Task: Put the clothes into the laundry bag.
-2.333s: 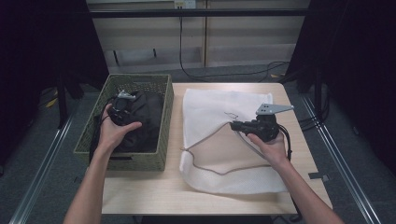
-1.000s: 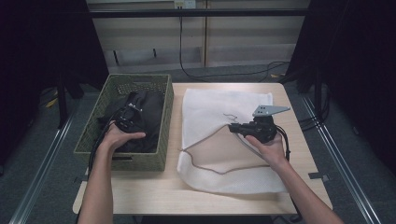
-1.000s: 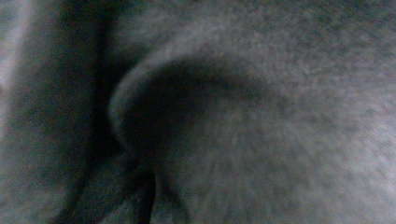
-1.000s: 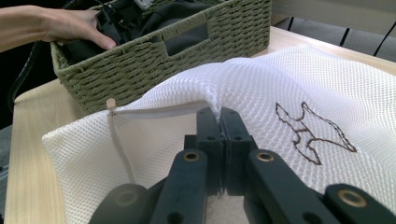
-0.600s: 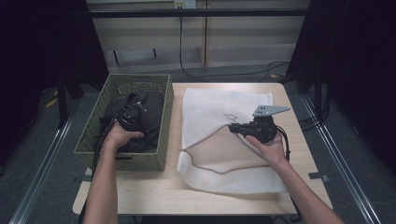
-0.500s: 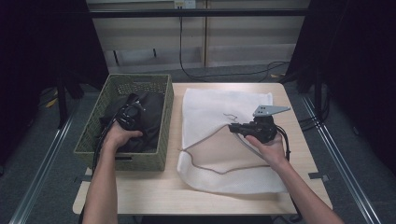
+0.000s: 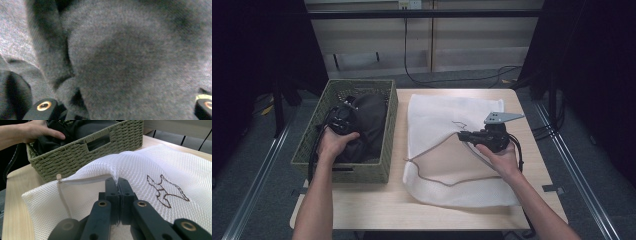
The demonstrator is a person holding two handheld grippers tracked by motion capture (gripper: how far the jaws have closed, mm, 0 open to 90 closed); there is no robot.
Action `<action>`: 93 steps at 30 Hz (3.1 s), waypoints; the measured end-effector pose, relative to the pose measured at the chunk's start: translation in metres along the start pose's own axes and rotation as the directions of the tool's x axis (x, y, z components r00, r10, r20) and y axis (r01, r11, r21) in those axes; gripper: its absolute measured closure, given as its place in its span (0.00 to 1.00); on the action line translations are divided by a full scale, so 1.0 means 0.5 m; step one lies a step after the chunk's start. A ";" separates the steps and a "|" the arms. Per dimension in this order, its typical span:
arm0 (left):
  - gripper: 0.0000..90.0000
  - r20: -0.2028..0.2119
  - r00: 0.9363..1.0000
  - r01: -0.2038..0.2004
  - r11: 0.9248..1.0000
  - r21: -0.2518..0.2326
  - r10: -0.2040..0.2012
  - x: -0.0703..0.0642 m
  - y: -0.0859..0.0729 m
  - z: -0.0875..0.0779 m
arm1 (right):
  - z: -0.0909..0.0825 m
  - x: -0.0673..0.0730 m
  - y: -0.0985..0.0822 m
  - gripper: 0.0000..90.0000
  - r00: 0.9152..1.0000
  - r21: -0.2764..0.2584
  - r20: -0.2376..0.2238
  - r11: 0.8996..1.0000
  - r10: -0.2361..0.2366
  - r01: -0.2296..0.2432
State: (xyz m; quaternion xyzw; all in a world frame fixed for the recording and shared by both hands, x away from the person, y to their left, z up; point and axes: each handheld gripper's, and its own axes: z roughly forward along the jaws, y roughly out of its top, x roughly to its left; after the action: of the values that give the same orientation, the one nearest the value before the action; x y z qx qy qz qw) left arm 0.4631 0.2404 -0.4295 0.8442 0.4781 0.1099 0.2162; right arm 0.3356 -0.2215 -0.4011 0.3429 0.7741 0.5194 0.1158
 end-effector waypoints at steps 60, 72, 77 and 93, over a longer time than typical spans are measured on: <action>0.81 0.075 0.981 -0.064 0.663 -0.746 0.180 -0.113 -0.033 -0.342 | -0.010 -0.011 0.002 0.99 1.000 -0.018 0.009 1.000 0.016 -0.016; 0.81 0.064 0.972 -0.083 0.589 -0.804 0.225 -0.133 -0.026 -0.405 | -0.012 -0.013 0.003 0.99 1.000 -0.022 0.008 1.000 0.018 -0.018; 0.81 0.051 0.978 -0.076 0.568 -0.819 0.204 -0.126 -0.015 -0.421 | -0.012 -0.013 0.003 0.99 1.000 -0.023 0.011 1.000 0.017 -0.017; 0.82 0.074 0.978 -0.032 0.493 -0.869 0.194 -0.126 -0.044 -0.448 | -0.007 -0.014 0.001 0.99 1.000 -0.014 0.011 1.000 0.023 -0.023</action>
State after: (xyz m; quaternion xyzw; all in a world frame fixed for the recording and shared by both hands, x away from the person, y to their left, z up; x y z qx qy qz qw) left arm 0.3261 0.2546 -0.2407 0.6586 0.2835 0.2789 0.6389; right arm 0.3391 -0.2281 -0.4003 0.3539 0.7660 0.5239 0.1167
